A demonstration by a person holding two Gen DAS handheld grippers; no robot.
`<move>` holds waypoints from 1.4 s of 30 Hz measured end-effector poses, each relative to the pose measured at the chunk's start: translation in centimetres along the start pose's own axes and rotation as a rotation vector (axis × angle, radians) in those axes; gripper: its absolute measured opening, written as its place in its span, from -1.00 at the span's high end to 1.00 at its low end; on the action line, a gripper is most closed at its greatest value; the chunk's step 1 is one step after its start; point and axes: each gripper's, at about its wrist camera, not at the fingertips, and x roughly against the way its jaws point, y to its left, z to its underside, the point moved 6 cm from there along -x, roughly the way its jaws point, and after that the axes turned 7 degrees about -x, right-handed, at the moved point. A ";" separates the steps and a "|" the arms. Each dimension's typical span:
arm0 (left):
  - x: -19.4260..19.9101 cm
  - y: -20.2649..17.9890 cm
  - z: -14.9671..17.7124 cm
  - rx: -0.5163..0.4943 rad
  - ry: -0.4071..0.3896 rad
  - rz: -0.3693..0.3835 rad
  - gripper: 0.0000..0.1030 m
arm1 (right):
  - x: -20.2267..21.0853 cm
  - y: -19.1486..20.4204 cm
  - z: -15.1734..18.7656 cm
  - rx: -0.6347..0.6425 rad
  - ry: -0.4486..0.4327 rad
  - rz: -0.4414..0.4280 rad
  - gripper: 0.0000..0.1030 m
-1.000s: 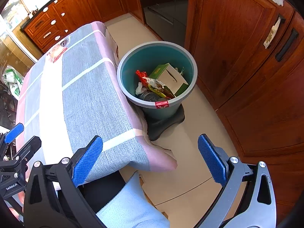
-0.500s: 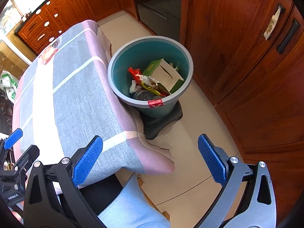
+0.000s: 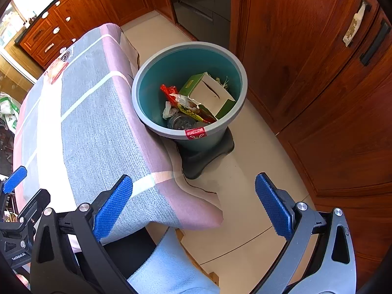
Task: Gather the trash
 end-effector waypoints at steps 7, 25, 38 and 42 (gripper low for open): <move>0.0 -0.2 0.1 -0.013 0.001 -0.008 -0.92 | 0.0 -0.3 0.0 -0.009 -0.001 0.000 -0.87; -0.6 -0.7 0.1 -0.037 0.021 -0.003 -0.92 | -0.3 -0.5 -0.1 -0.010 0.006 0.003 -0.87; -0.9 -1.2 0.2 -0.049 0.036 -0.004 -0.92 | -0.3 -0.8 -0.4 -0.013 0.002 0.004 -0.87; -1.1 -1.3 0.0 -0.053 0.041 -0.009 -0.92 | -0.2 -0.9 -0.7 -0.011 0.000 0.008 -0.87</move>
